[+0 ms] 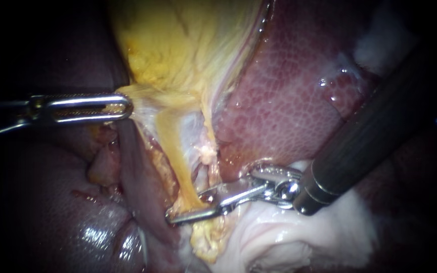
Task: Going back first clip left tube
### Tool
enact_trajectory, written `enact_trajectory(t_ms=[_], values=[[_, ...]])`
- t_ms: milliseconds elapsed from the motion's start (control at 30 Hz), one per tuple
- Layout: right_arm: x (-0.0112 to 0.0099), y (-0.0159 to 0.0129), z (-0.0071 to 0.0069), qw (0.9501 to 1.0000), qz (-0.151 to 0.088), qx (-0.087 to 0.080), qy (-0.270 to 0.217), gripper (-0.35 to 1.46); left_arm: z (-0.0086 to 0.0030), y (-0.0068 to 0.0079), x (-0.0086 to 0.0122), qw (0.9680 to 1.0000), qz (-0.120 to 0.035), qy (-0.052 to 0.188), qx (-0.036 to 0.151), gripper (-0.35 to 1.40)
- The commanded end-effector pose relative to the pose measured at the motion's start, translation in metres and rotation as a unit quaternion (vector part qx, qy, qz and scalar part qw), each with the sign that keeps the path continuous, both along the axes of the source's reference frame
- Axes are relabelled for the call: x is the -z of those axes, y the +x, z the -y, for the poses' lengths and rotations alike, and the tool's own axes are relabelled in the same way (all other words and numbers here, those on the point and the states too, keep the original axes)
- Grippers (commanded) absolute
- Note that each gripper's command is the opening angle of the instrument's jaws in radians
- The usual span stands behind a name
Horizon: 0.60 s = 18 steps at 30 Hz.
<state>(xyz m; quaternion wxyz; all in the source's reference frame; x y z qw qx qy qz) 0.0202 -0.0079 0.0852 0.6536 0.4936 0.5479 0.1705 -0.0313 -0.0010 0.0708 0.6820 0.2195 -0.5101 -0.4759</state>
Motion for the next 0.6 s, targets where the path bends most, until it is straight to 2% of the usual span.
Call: enact_trajectory(t_ms=[33,200,300,333,367,400,433,533,600], values=[[0.0001,0.0001,0.0000,1.0000,0.000,0.003,0.000,-0.35,0.0000,0.0000,0.0001,1.0000,0.000,0.000,0.000,-0.35],[0.0007,0.0006,0.0004,0.9999,-0.004,0.010,0.001,-0.35,-0.0001,0.0002,0.0001,1.0000,0.000,0.000,-0.001,-0.35],[0.0008,0.0014,0.0004,0.9999,-0.002,-0.010,0.004,0.32,-0.0001,0.0003,0.0002,1.0000,0.000,0.000,-0.001,-0.35],[0.0007,0.0019,0.0002,0.9997,0.004,-0.025,0.000,0.52,-0.0001,0.0003,0.0002,1.0000,0.000,0.000,-0.001,-0.35],[0.0006,0.0024,0.0001,0.9993,0.009,-0.036,-0.005,0.58,-0.0001,0.0003,0.0002,1.0000,0.000,0.000,-0.001,-0.35],[0.0005,0.0028,-0.0001,0.9988,0.011,-0.048,-0.005,0.60,-0.0001,0.0003,0.0002,1.0000,0.000,0.000,-0.001,-0.35],[0.0003,0.0030,-0.0003,0.9985,0.004,-0.054,-0.006,0.60,0.0000,0.0003,0.0002,1.0000,0.000,0.000,0.000,-0.35],[-0.0001,0.0031,-0.0009,0.9981,-0.011,-0.059,-0.008,0.60,0.0000,0.0002,0.0003,1.0000,0.000,0.000,0.000,-0.35],[-0.0005,0.0032,-0.0018,0.9977,-0.013,-0.064,-0.018,0.60,0.0000,0.0002,0.0003,1.0000,0.000,0.000,0.000,-0.35]])
